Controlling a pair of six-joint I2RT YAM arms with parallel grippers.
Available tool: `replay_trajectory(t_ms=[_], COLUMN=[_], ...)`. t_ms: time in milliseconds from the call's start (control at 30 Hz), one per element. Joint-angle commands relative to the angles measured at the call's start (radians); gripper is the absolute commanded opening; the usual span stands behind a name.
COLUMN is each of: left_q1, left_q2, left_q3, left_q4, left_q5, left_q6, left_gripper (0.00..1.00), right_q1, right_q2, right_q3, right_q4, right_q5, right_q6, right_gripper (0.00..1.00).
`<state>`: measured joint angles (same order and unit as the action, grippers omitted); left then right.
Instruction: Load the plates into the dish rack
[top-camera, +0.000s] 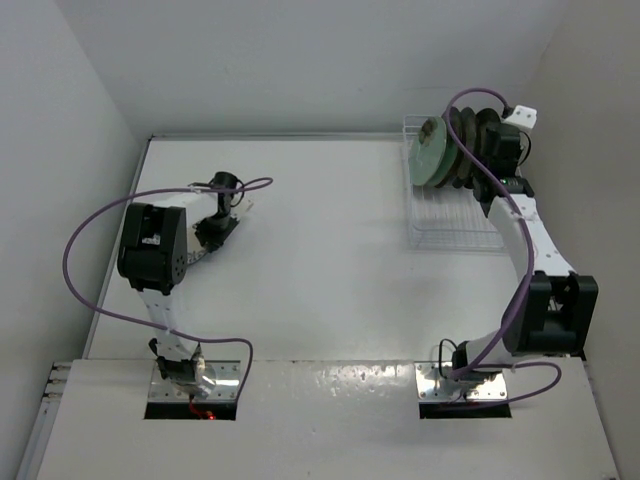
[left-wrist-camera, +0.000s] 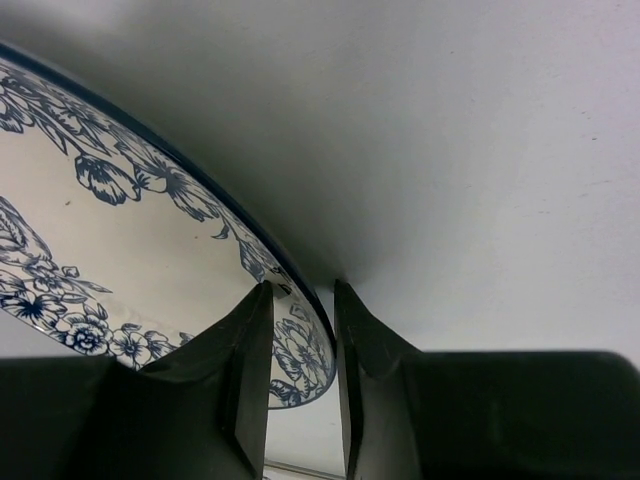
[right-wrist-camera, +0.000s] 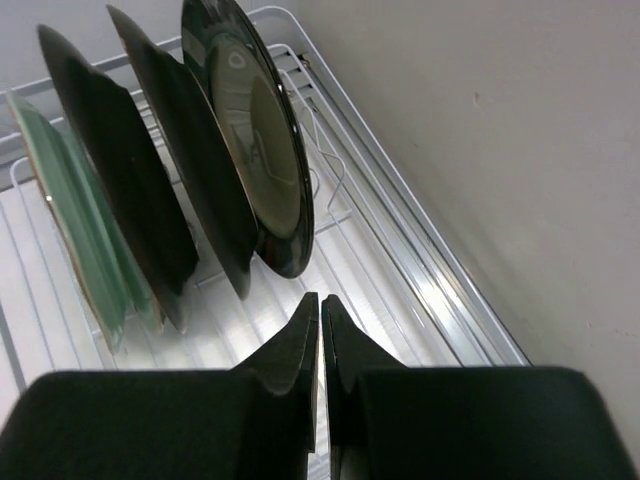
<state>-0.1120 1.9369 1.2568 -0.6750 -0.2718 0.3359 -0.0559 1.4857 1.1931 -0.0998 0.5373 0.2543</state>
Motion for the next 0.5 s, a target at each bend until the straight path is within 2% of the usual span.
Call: replay_trajectory(t_ms=[0,133,167,233,267,367,467], left_q1=[-0.032,-0.129,-0.152,-0.228,-0.25,-0.319,-0.37], left_q2=[-0.018,-0.065,-0.076,-0.096,-0.096,-0.073,-0.073], left_q3=[-0.03,-0.052,-0.069,-0.089,-0.089,-0.099,-0.099], left_q4=[0.032,0.032,0.032,0.023,0.009,-0.06,-0.15], left_q5=[0.091,0.149,0.193,0.238,0.279,0.383,0.515], left_q6=[0.047,0.129,0.146,0.196,0.206,0.262,0.34], left_gripper=[0.0,0.0,0.0,0.0,0.0,0.0,0.0], right_q1=[0.011,0.048,0.047,0.082,0.091,0.14,0.192], right_q2=[-0.056,-0.073,-0.067,-0.039,-0.027,0.025,0.044], right_q3=[-0.006,-0.009,-0.001,0.049,0.066,0.131,0.119], right_q4=[0.072,0.059,0.048,-0.01,-0.073,-0.119,-0.089], right_q5=[-0.014,-0.087,-0.184,-0.281,-0.418,-0.511,-0.51], right_q6=[-0.026,-0.049,-0.056,-0.064,-0.066,-0.07,-0.096], right_gripper=[0.04,0.05,0.07,0.09,0.1,0.11,0.11])
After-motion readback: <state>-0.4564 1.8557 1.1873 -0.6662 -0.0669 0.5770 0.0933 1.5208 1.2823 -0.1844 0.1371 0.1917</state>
